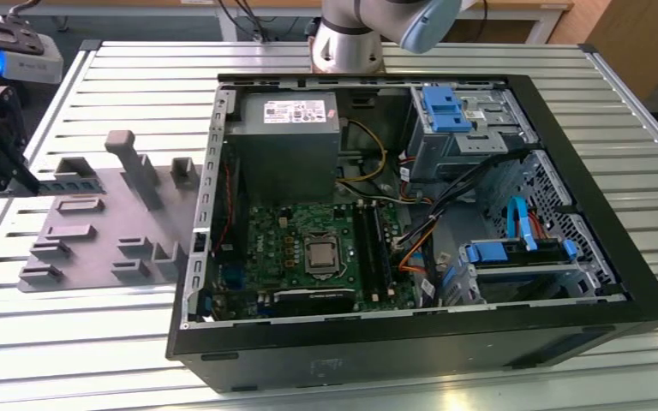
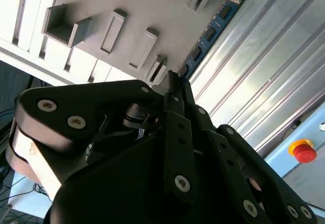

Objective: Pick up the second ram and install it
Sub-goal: 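Pick up the second ram and move it above second insertion slot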

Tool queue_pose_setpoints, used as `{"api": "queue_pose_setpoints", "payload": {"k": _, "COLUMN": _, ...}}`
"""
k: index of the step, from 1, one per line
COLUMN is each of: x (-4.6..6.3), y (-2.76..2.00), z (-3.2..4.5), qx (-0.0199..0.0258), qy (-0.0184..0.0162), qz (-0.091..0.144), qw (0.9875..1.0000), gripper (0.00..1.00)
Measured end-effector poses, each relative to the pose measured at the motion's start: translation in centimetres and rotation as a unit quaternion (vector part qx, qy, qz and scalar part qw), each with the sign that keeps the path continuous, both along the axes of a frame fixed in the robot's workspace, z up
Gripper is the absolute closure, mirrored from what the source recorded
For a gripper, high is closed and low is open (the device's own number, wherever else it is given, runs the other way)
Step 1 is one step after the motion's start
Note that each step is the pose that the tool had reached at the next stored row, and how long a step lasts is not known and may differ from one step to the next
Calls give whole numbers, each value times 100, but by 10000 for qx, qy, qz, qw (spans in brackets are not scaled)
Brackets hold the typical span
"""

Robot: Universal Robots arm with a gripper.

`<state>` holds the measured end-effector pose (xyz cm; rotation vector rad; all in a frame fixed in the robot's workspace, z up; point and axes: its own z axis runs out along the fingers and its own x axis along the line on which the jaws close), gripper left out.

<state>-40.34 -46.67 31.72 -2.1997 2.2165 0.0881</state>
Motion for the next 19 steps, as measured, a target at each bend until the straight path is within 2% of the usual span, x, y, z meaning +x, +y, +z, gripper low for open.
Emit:
{"api": "queue_pose_setpoints", "payload": {"k": 2, "x": 0, "y": 0, "z": 33, "qx": 0, "qy": 0, "qz": 0, "qw": 10000, "gripper": 86}}
{"api": "queue_pose_setpoints", "payload": {"k": 12, "x": 0, "y": 0, "z": 44, "qx": 0, "qy": 0, "qz": 0, "qw": 10000, "gripper": 86}}
{"api": "queue_pose_setpoints", "payload": {"k": 19, "x": 0, "y": 0, "z": 95, "qx": 0, "qy": 0, "qz": 0, "qw": 10000, "gripper": 86}}
